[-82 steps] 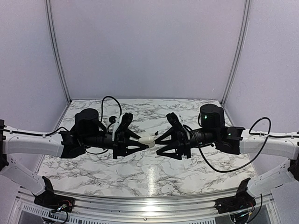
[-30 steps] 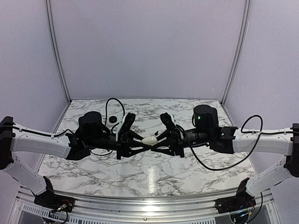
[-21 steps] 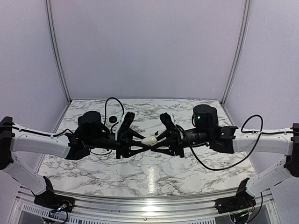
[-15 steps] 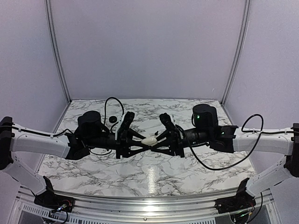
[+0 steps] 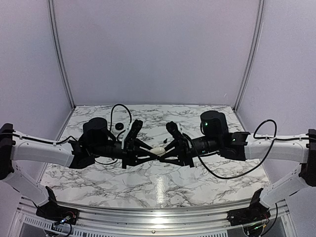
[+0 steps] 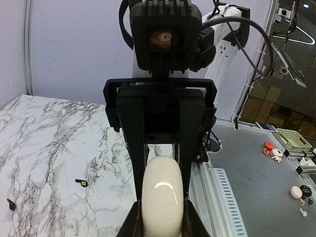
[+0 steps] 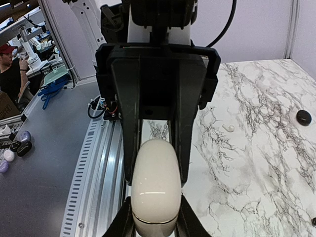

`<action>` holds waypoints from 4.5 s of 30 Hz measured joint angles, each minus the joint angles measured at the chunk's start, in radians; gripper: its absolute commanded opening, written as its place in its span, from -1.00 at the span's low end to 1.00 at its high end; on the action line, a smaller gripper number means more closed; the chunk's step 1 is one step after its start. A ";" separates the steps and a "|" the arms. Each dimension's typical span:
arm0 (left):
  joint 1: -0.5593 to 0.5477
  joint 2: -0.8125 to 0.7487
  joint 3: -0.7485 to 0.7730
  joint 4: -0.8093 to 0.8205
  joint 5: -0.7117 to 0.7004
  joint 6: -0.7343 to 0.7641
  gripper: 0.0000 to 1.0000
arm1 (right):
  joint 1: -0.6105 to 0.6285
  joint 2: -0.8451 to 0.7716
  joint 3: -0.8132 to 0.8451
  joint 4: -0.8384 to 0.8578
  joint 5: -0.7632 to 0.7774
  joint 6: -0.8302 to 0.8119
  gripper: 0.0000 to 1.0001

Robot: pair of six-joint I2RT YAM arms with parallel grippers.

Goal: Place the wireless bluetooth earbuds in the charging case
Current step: Pass from the left arm to the right, then open the charging case.

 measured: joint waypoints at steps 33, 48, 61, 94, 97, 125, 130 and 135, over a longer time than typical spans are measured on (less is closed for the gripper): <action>0.000 -0.003 0.000 0.052 -0.016 -0.052 -1.00 | 0.000 0.000 -0.074 0.249 -0.019 0.117 -0.18; 0.000 -0.018 0.000 0.081 -0.020 -0.071 -1.00 | -0.005 0.000 -0.100 0.317 -0.034 0.160 -0.23; 0.000 -0.019 0.000 0.084 -0.019 -0.075 -1.00 | -0.005 0.000 -0.101 0.331 -0.035 0.166 -0.30; 0.000 -0.014 0.000 0.098 -0.009 -0.090 -1.00 | -0.007 0.002 -0.100 0.338 -0.038 0.172 -0.31; 0.000 -0.010 0.000 0.099 -0.009 -0.090 -1.00 | -0.010 0.004 -0.099 0.338 -0.038 0.179 -0.30; 0.008 -0.003 0.000 0.100 -0.029 -0.093 -0.04 | -0.027 0.011 -0.099 0.325 -0.045 0.164 -0.88; 0.025 -0.021 -0.004 0.084 -0.046 -0.089 -0.02 | -0.029 0.008 -0.099 0.290 -0.044 0.134 -0.92; 0.025 -0.021 -0.004 0.068 -0.056 -0.089 -0.05 | -0.029 0.007 -0.099 0.265 -0.040 0.112 -0.97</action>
